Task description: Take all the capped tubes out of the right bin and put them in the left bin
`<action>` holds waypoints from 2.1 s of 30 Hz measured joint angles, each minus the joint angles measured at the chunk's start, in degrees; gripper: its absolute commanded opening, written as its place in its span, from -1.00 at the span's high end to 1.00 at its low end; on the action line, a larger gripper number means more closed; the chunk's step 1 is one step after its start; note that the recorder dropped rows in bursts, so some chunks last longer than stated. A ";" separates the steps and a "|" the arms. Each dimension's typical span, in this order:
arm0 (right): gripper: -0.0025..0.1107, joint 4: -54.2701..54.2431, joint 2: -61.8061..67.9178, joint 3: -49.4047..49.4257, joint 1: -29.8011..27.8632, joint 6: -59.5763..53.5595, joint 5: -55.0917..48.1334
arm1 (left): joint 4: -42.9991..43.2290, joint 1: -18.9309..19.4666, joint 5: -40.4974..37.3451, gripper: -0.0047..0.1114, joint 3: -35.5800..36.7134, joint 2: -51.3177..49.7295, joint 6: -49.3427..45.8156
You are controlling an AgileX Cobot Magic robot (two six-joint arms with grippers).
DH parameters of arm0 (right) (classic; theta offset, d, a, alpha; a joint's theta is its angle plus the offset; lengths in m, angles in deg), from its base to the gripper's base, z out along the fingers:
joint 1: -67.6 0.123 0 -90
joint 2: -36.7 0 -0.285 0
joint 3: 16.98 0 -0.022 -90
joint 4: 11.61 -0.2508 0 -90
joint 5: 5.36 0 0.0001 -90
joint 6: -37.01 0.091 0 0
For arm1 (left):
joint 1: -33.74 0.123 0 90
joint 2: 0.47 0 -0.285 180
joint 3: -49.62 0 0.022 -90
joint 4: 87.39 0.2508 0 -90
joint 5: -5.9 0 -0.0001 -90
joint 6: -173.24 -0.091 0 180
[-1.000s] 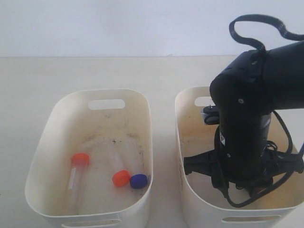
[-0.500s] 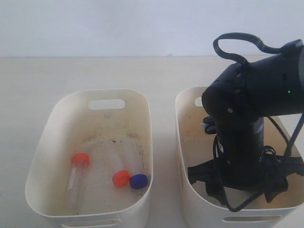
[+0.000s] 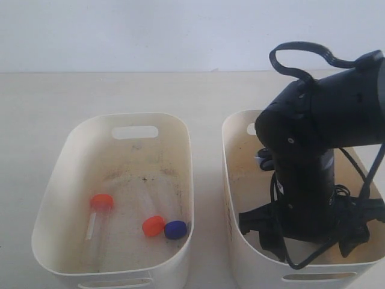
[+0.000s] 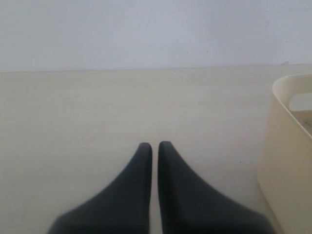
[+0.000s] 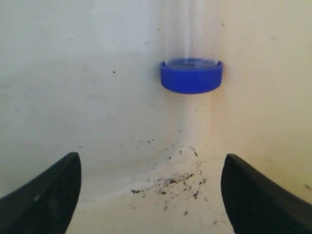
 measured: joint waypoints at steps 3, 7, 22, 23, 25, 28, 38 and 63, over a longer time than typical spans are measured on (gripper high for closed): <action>-0.36 0.00 1.63 0.00 0.00 0.00 -0.26 | 0.00 0.00 0.00 0.84 0.00 0.00 0.00; -0.36 -0.34 4.76 0.00 0.00 0.00 -0.37 | 0.00 0.00 0.00 0.84 0.00 0.00 0.00; 0.33 -0.87 8.42 -0.92 0.00 -1.27 -2.23 | 0.00 0.00 0.00 0.84 0.00 0.00 0.00; 0.47 -1.18 8.83 -0.92 0.00 -1.46 -2.38 | 0.00 0.00 0.00 0.84 0.00 0.00 0.00; 0.74 -1.46 9.42 -0.92 0.00 -1.60 -2.38 | 0.00 0.00 0.00 0.84 0.00 0.00 0.00; 0.96 -1.71 9.84 -0.92 0.00 -1.69 -2.24 | 0.00 0.00 0.00 0.84 0.00 0.00 0.00; 0.88 -1.74 10.26 -0.82 0.11 -1.69 -2.38 | 0.00 0.00 0.00 0.84 0.00 0.00 0.00; -0.14 2.67 10.99 -1.20 0.04 -2.22 -7.16 | 0.00 0.00 0.00 0.84 0.00 0.00 0.00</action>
